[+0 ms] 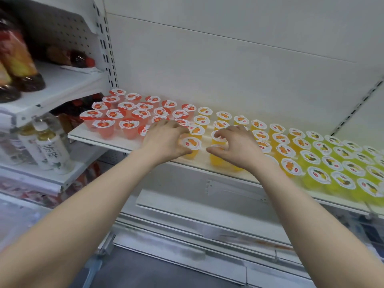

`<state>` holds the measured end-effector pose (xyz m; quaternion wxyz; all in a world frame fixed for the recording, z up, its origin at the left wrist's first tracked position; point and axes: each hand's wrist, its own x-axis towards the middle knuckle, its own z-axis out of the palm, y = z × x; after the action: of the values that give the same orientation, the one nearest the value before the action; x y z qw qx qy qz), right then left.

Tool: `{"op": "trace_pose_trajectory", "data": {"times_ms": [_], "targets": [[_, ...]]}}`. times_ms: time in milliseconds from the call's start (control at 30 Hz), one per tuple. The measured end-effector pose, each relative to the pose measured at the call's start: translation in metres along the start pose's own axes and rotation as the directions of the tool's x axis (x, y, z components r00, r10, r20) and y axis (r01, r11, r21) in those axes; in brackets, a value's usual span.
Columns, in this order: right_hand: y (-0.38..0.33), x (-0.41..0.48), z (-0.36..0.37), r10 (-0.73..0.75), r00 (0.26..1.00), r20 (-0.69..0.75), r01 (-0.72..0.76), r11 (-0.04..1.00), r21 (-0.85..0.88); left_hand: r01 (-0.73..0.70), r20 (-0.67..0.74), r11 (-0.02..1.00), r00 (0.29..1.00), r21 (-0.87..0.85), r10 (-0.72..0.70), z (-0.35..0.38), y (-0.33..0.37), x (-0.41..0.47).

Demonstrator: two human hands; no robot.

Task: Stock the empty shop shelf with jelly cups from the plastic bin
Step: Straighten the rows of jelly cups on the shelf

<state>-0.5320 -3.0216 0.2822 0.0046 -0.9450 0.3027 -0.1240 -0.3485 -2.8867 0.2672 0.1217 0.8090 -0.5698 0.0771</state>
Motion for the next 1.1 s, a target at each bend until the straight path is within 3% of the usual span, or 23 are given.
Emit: {"op": "trace_pose_trajectory", "data": {"times_ms": [267,433,600,800,1100], "targets": [[-0.059,0.034,0.009,-0.051,0.998,-0.045,0.055,0.994,0.092,0.044,-0.026,0.999,0.999,-0.002,-0.045,-0.01,-0.086,-0.011],[-0.103,0.053,0.032,-0.041,0.999,-0.006,0.04,0.998,-0.054,-0.022,-0.042,0.999,0.999,-0.032,0.02,0.0,-0.124,-0.008],[-0.125,0.067,0.042,0.083,0.997,0.001,-0.082,0.984,-0.158,-0.114,-0.024,0.993,0.993,-0.026,0.114,0.006,-0.132,0.002],[-0.14,0.062,0.039,0.185,0.982,-0.028,-0.187,0.971,-0.151,-0.171,-0.01,0.984,0.985,-0.047,0.171,0.005,-0.139,0.007],[-0.14,0.049,0.028,0.209,0.977,0.037,-0.205,0.975,-0.086,-0.211,-0.007,0.975,0.977,-0.064,0.211,0.003,-0.142,0.014]]}}
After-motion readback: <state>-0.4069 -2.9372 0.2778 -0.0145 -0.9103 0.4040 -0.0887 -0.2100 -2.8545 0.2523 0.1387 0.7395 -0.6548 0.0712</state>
